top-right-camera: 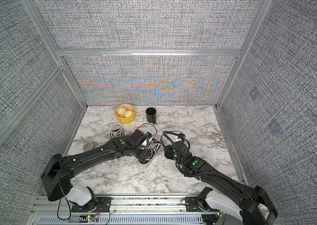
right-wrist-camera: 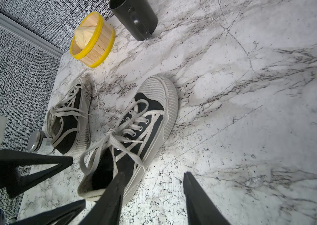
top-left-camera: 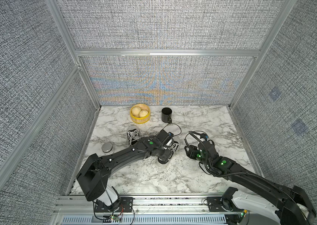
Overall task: Remove the insole from the shoe
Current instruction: Untie the shoelace on the shoe.
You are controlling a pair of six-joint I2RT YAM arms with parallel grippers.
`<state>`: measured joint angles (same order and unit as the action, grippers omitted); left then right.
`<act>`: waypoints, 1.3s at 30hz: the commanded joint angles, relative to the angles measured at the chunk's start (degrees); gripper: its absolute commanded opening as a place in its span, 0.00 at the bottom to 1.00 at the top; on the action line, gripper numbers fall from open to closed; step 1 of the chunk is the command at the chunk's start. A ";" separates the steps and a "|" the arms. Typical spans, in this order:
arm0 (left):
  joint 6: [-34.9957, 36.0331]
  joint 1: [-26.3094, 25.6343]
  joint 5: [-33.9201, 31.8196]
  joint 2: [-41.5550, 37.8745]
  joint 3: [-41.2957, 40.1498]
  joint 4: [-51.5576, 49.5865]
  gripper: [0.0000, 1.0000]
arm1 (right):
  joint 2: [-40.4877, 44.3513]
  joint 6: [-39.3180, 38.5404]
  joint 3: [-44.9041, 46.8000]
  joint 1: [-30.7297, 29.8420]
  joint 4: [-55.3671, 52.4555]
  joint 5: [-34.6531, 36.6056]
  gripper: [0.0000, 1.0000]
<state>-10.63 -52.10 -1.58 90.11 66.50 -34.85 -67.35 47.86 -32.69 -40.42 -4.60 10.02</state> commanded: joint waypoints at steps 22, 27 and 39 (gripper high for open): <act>4.07 2.94 -10.39 5.40 3.82 -1.67 0.22 | 5.34 -7.55 9.96 0.94 17.46 -8.73 0.49; 2.09 5.53 -5.83 5.29 2.25 0.55 0.19 | 8.68 -17.28 16.08 0.80 27.33 -10.59 0.46; -1.03 7.25 -0.47 3.81 -2.12 4.99 0.12 | -5.69 -38.51 6.86 1.39 25.86 -21.16 0.38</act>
<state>-10.55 -45.17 -3.90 94.30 64.86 -31.35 -70.37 11.75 -24.18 -39.35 19.99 -5.67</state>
